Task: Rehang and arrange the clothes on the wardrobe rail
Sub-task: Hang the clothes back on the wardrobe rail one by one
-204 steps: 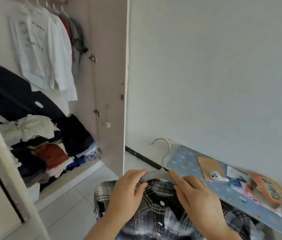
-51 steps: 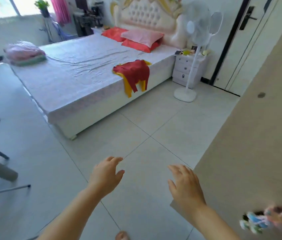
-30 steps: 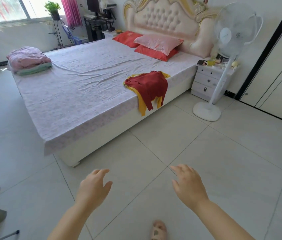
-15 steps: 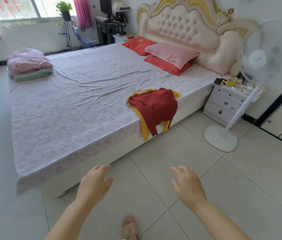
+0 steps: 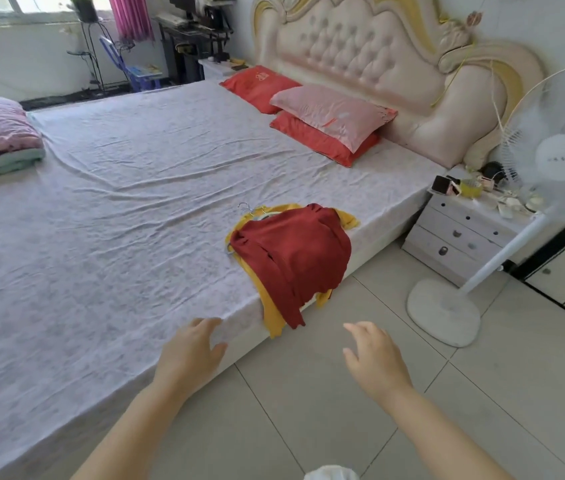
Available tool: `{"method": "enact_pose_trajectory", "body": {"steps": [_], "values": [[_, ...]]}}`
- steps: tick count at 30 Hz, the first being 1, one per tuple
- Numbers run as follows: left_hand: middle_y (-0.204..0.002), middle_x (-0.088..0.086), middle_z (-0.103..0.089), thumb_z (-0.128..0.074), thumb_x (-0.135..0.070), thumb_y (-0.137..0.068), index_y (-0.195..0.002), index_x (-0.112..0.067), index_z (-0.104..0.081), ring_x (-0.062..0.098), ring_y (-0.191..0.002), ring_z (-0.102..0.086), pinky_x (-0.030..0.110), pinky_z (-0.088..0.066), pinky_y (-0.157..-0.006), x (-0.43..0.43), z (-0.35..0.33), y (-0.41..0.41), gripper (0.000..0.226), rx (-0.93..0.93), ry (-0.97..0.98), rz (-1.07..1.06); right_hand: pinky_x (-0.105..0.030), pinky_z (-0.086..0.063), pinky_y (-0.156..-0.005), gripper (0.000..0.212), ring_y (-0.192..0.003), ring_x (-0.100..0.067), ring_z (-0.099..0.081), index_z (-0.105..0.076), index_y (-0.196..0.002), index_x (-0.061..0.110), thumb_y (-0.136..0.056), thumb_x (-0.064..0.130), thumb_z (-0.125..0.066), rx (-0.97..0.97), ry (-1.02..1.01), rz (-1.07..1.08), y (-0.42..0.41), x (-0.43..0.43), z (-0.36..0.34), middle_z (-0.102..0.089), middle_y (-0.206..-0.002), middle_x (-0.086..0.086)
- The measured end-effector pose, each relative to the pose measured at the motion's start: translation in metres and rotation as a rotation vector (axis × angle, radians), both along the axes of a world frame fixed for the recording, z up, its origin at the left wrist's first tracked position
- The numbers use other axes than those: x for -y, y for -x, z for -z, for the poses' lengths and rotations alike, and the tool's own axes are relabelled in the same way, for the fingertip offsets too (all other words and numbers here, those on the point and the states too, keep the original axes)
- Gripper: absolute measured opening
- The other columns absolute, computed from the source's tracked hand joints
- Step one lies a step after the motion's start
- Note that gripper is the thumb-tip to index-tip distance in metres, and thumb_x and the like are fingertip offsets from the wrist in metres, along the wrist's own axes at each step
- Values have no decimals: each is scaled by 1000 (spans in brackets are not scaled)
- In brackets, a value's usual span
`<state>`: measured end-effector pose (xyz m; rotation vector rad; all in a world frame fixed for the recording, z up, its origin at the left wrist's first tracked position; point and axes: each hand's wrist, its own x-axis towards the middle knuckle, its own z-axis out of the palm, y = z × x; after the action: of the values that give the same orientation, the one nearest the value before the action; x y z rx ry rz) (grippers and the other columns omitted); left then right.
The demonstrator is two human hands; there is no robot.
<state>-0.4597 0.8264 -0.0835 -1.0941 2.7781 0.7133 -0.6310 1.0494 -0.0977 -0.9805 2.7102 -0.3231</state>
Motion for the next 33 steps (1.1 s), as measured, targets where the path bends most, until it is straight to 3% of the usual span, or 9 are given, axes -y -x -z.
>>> {"method": "enact_pose_trajectory", "body": {"steps": [15, 33], "values": [[-139, -6, -41, -45, -36, -94, -137, -28, -36, 12, -120, -47, 29, -43, -95, 104, 11, 242, 45, 32, -11, -190, -27, -29, -107, 46, -127, -15, -36, -38, -139, 21, -94, 26, -46, 59, -39, -217, 280, 150, 13, -42, -135, 3], [-132, -8, -45, -48, -34, -92, -135, -25, -40, 10, -119, -46, 23, -38, -94, 275, 87, 396, 45, 42, -156, -242, -29, -29, -106, 46, -127, -16, -37, -38, -138, 23, -94, 30, -47, 106, -186, -342, 430, 373, 76, -41, -137, 3]]}}
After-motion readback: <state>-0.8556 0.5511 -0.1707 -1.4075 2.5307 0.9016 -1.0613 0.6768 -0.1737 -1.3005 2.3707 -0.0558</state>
